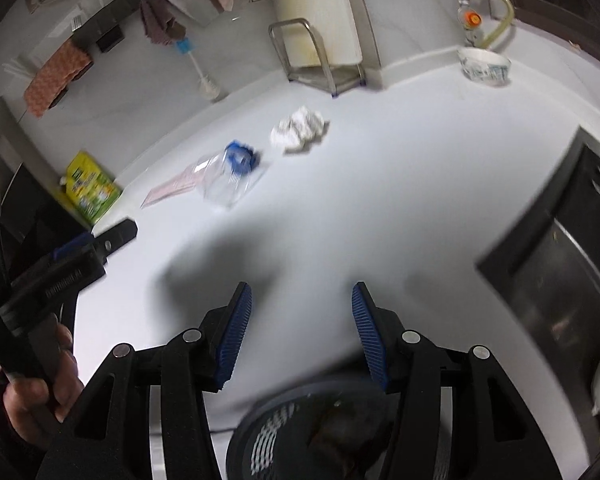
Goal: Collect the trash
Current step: 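Grasp the clear plastic cup with blue lid with the left tool, then grasp the crumpled white paper with the right tool while the left tool holds the cup, then carry cup and paper over the wastebasket and open both tools, then withdraw both tools from the wastebasket toward the countertop, then grasp the blue plastic clip with the right tool, then grasp the pink toothbrush package with the left tool while the right tool holds the clip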
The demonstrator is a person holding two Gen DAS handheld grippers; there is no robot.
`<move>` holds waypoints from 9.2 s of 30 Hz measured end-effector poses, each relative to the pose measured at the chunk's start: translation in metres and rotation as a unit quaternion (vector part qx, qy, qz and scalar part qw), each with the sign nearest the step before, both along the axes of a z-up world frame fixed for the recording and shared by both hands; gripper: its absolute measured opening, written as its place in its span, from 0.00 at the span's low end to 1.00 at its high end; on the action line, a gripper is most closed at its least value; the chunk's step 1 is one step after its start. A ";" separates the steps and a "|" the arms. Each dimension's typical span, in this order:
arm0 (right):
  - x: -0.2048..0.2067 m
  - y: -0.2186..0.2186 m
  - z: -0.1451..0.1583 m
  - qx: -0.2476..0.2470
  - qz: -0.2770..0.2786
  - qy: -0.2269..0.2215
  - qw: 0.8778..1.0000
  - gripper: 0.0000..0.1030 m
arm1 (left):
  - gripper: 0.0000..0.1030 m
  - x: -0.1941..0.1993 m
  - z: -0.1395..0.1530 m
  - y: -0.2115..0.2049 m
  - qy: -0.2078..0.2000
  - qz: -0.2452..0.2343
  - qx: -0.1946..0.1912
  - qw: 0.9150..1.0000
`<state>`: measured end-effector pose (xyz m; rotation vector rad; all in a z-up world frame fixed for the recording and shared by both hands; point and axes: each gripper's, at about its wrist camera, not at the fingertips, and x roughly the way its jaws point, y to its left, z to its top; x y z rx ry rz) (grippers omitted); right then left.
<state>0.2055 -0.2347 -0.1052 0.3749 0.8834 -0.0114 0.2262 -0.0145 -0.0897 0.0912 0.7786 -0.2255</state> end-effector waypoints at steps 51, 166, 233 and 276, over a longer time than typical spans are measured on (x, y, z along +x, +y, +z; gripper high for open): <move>0.233 -0.012 -0.025 -0.034 0.017 -0.020 0.999 0.60 | 0.09 0.128 -0.067 -0.011 0.015 0.029 0.001 0.999; -0.186 -0.026 -0.055 0.049 0.013 0.060 0.997 0.52 | 0.63 -0.207 -0.052 -0.042 0.116 -0.086 0.059 0.988; 0.187 0.082 0.000 0.015 -0.004 0.001 1.000 0.58 | 0.85 0.152 -0.013 0.111 0.003 -0.134 0.033 0.990; 0.230 0.084 -0.024 0.025 -0.074 0.010 0.997 0.07 | 0.85 0.242 -0.074 0.094 0.023 -0.334 0.057 0.941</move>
